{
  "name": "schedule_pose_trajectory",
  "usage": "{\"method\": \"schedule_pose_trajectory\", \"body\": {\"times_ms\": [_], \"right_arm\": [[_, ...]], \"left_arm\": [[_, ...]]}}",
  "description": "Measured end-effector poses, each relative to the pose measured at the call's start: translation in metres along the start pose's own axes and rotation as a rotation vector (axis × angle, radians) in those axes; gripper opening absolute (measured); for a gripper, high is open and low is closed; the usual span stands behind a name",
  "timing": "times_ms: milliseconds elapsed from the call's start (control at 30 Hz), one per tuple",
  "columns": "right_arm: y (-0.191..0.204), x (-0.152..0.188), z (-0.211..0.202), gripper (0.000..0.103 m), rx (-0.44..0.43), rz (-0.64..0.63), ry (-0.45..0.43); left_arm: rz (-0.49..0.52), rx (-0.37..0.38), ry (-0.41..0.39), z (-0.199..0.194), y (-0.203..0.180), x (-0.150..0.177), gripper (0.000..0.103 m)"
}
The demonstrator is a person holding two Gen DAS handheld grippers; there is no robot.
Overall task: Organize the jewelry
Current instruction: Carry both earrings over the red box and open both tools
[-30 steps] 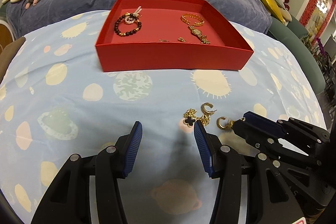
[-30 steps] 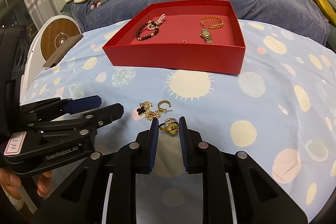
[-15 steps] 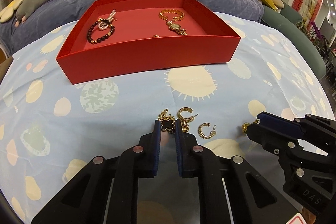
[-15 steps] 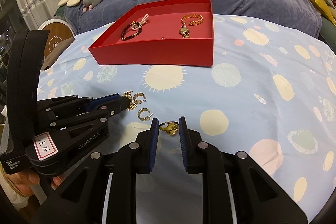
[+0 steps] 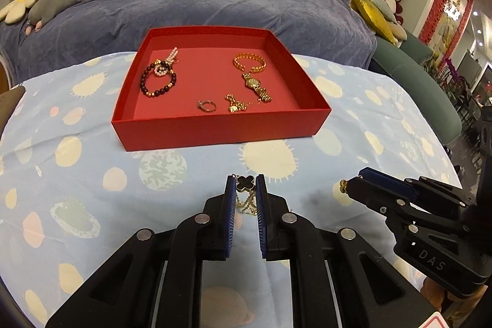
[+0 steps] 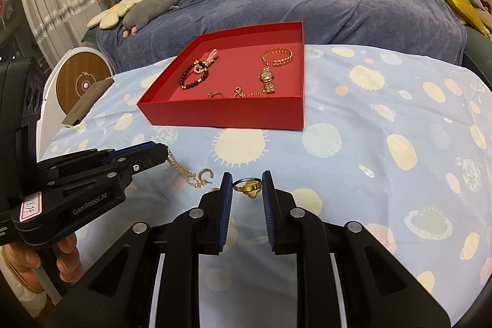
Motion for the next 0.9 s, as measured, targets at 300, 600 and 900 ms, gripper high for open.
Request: {"method": "schedule_pose_trajectory", "body": {"times_ms": [300,600,900], "right_arm": [[0.010,-0.081,0.009,0.019,-0.011,-0.001,-0.082],[0.003,-0.144,0.097,0.019,-0.031,0.077,-0.040],[0.005,-0.162,0.152,0.019,-0.040,0.088,0.014]], "left_arm": [[-0.024,-0.007,-0.052,-0.011,0.020,-0.068,0.010],[-0.064,-0.026,-0.037,0.053,0.055,-0.142,0.011],[-0.093,-0.066,-0.009,0.104,0.081,-0.165,0.011]]}}
Point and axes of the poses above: each gripper's, at about its wrist camera, not at the fingertips, and z roughly the way its jaws point, y to its left, x to its underside, the point moved 10 cm from there along z, roughly the way its jaws point, and after that the axes turned 3 degrees about x, right-handed, at the moved point
